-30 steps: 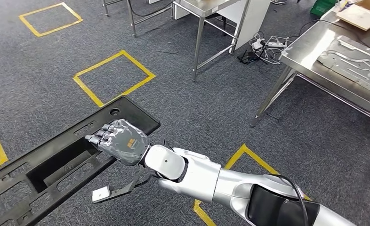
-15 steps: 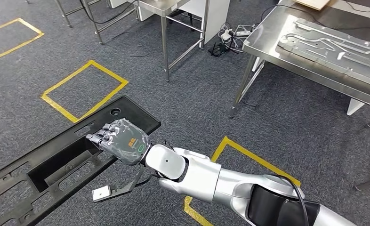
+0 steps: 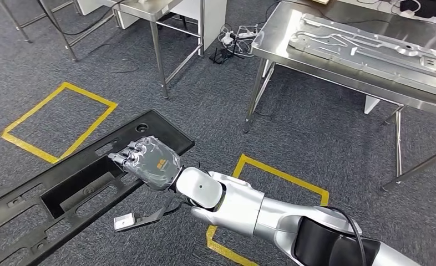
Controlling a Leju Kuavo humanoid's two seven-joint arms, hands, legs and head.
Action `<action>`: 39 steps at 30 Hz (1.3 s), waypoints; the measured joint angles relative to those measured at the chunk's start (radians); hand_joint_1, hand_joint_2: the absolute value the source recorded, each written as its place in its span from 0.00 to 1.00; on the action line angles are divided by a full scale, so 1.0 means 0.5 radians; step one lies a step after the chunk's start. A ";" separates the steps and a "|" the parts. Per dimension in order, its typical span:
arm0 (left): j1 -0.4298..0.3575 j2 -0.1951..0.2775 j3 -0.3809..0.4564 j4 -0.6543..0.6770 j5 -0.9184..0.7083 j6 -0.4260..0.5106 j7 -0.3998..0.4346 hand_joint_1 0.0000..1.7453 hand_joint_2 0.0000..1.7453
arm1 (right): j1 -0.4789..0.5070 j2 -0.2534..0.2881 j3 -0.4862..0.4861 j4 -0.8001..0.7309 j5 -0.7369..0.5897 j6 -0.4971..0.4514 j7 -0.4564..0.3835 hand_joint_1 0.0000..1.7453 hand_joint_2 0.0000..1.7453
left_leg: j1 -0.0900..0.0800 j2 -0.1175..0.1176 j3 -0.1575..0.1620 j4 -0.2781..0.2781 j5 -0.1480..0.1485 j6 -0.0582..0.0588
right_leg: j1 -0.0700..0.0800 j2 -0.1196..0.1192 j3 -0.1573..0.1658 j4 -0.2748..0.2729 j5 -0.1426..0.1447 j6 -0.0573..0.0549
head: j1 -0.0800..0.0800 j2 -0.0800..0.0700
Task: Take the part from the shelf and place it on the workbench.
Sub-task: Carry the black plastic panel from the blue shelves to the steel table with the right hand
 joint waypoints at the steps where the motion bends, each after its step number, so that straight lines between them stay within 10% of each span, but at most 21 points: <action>1: -0.001 0.000 0.000 0.000 0.000 0.000 -0.001 0.00 1.00 | 0.002 -0.004 -0.001 0.000 0.000 0.000 -0.001 1.00 1.00 | -0.001 0.023 0.010 0.000 -0.007 -0.003 | 0.000 -0.013 0.053 -0.110 0.071 -0.005 | 0.000 0.000; 5: -0.003 -0.007 0.000 0.000 0.000 0.000 -0.002 0.00 1.00 | -0.003 -0.010 -0.009 -0.002 0.002 0.000 -0.003 1.00 1.00 | -0.010 0.098 0.048 -0.009 -0.035 -0.036 | 0.054 -0.155 0.254 -0.511 0.204 -0.066 | -0.001 0.000; 8: -0.010 -0.010 0.000 0.000 -0.001 -0.001 -0.002 0.00 1.00 | 0.001 -0.023 -0.018 -0.006 0.004 -0.001 -0.004 1.00 1.00 | -0.012 0.132 0.076 -0.018 -0.056 -0.068 | 0.055 -0.097 0.277 -0.544 0.208 -0.092 | -0.001 0.001; 10: -0.010 -0.010 0.001 -0.001 -0.001 0.000 -0.002 0.00 1.00 | 0.003 -0.032 -0.027 -0.010 0.005 -0.004 -0.006 1.00 1.00 | -0.009 0.052 0.045 0.080 -0.121 -0.081 | 0.038 -0.054 0.310 -0.580 0.219 -0.112 | -0.001 0.000; 14: 0.000 -0.006 0.001 -0.001 -0.001 0.003 -0.002 0.00 1.00 | 0.023 -0.037 -0.031 -0.010 0.008 -0.006 -0.006 1.00 1.00 | -0.003 -0.060 -0.196 0.511 -0.271 -0.099 | 0.032 0.049 0.322 -0.582 0.212 -0.131 | -0.001 0.000; 18: 0.006 -0.001 0.002 -0.001 -0.001 0.008 -0.002 0.00 1.00 | 0.042 -0.052 -0.032 -0.010 0.015 -0.010 -0.007 1.00 1.00 | 0.006 -0.134 -0.099 0.178 -0.016 -0.104 | 0.023 0.162 0.313 -0.522 0.173 -0.101 | -0.002 0.000; 21: 0.003 -0.001 0.002 -0.001 0.000 0.009 -0.002 0.00 1.00 | 0.046 -0.058 -0.035 -0.014 0.016 -0.016 -0.006 1.00 1.00 | 0.007 -0.203 -0.038 0.049 -0.001 -0.079 | 0.019 0.222 0.282 -0.486 0.158 -0.065 | -0.003 0.000; 24: 0.000 -0.003 0.004 -0.001 0.002 0.013 0.002 0.00 1.00 | 0.054 -0.073 -0.043 -0.017 0.018 -0.018 -0.007 1.00 1.00 | 0.011 -0.147 -0.021 0.026 0.006 -0.034 | 0.018 0.194 0.267 -0.465 0.145 -0.034 | 0.000 0.000; 27: 0.004 -0.004 0.007 -0.001 0.002 0.016 0.002 0.00 1.00 | 0.060 -0.084 -0.053 -0.017 0.025 -0.023 -0.006 1.00 1.00 | 0.008 -0.079 -0.005 0.008 0.004 -0.002 | 0.014 0.032 0.121 -0.184 0.008 0.000 | 0.005 0.000; 30: 0.011 -0.002 0.012 -0.001 0.002 0.017 0.003 0.00 1.00 | 0.083 -0.095 -0.059 -0.017 0.033 -0.027 -0.005 1.00 1.00 | 0.004 -0.007 0.004 0.008 -0.010 0.003 | -0.001 0.003 -0.010 0.028 -0.029 0.013 | 0.005 0.000; 34: 0.010 -0.004 0.014 -0.001 0.000 0.017 0.003 0.00 1.00 | 0.094 -0.111 -0.070 -0.023 0.035 -0.027 -0.005 1.00 1.00 | -0.006 0.076 0.054 0.005 -0.046 -0.019 | 0.028 -0.104 0.212 -0.419 0.201 -0.029 | 0.005 0.000; 39: -0.002 -0.006 0.015 -0.002 -0.005 0.018 0.005 0.00 1.00 | 0.098 -0.125 -0.088 -0.036 0.035 -0.029 -0.005 1.00 1.00 | -0.013 0.129 0.091 0.002 -0.090 -0.066 | 0.039 -0.061 0.271 -0.536 0.211 -0.081 | 0.005 0.001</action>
